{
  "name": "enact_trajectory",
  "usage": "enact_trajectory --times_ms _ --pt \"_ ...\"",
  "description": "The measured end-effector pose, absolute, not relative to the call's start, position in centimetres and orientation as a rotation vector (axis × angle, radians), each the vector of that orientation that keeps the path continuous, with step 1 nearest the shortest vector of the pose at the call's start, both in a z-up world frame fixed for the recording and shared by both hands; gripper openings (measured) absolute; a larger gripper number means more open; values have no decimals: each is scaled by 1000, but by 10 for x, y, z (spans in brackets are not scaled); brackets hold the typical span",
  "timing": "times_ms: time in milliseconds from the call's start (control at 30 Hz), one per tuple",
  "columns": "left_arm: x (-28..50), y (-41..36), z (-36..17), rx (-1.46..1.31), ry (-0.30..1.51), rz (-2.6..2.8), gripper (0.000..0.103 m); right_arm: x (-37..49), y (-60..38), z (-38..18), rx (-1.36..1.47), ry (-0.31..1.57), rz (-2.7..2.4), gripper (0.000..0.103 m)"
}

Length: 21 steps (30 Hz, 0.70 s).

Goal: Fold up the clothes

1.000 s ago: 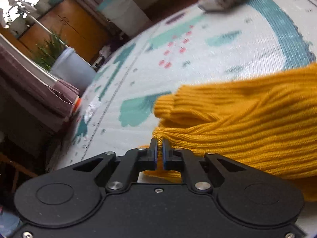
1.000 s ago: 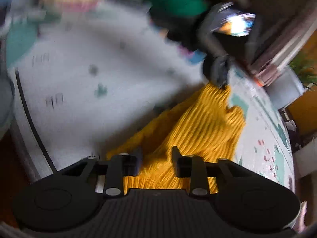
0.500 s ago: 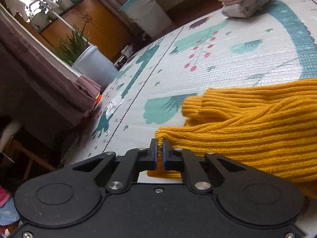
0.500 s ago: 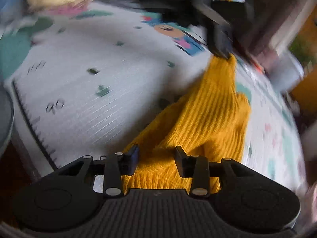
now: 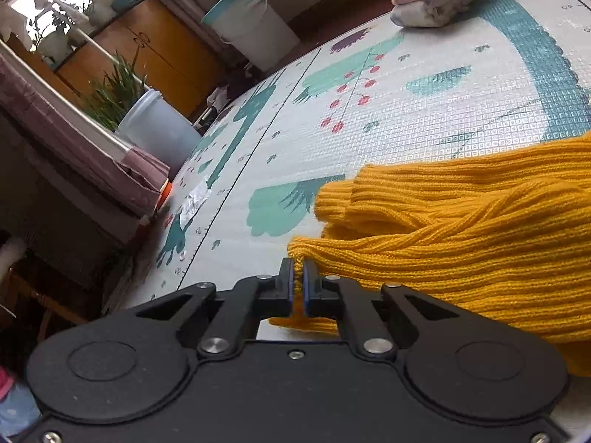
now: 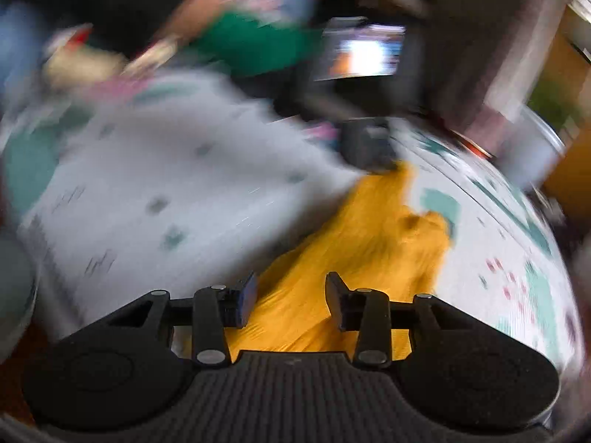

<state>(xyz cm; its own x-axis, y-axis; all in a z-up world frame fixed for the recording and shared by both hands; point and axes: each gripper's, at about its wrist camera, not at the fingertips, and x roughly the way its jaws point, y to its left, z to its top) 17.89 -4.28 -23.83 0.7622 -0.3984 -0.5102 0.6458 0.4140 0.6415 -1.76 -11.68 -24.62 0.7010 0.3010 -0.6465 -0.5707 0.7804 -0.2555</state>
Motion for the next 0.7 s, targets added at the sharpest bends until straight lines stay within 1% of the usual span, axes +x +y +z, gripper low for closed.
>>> enact_trajectory --times_ms 167,267,300,367,500,700 --pt "178 -41 -236 932 294 -686 4 26 -121 -252 -482 613 466 38" --pt "182 -43 -236 920 286 -688 4 44 -118 -274 -514 668 508 38" --pt "183 -44 -237 917 286 -688 4 48 -117 -283 -519 697 515 40" --pt "186 -48 -241 919 288 -691 4 51 -118 -295 -518 719 517 41" --pt "191 -53 -253 934 304 -709 4 51 -120 -294 -477 731 506 41" --pt "200 -61 -280 931 385 -757 3 51 -117 -293 -461 744 476 41"
